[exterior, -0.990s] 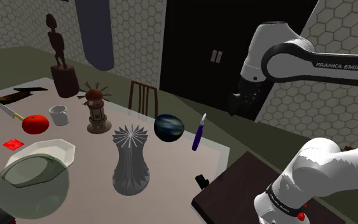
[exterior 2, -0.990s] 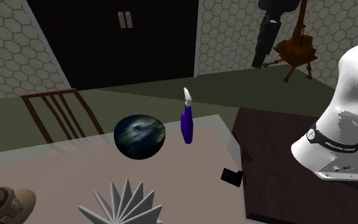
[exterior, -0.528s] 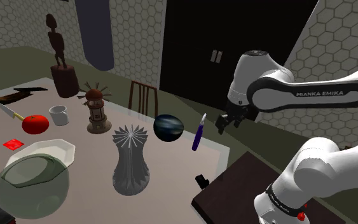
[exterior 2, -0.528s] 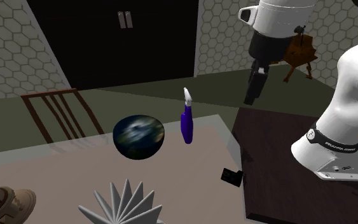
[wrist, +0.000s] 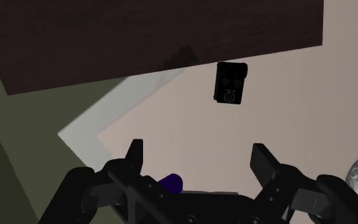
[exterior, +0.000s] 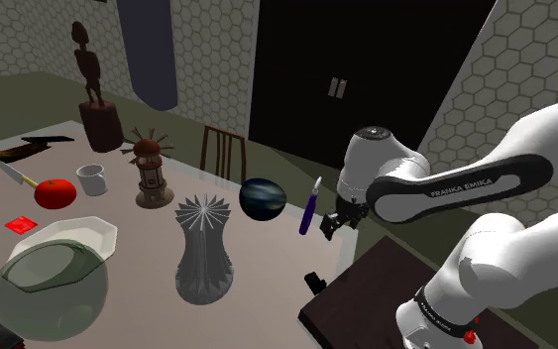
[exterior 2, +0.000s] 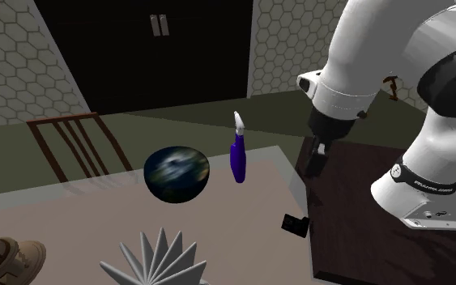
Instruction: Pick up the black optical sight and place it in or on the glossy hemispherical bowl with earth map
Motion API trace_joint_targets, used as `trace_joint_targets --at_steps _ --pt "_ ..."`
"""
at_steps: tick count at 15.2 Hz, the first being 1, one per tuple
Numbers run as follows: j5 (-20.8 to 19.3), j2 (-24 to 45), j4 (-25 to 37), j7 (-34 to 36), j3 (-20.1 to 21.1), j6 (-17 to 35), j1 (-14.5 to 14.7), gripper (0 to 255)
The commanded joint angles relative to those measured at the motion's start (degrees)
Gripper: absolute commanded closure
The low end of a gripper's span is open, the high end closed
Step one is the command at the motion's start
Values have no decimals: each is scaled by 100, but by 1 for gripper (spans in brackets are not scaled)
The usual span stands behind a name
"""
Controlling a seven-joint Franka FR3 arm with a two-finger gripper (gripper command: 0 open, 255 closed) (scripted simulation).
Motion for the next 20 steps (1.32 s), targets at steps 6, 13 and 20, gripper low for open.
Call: trace_joint_targets --at_steps 6,13,20 --pt "-288 1735 -249 1098 849 1915 -197 0" --pt "-3519 3804 172 3971 1435 3119 -1221 0" --pt "-5649 4740 562 5556 444 3367 -766 0"
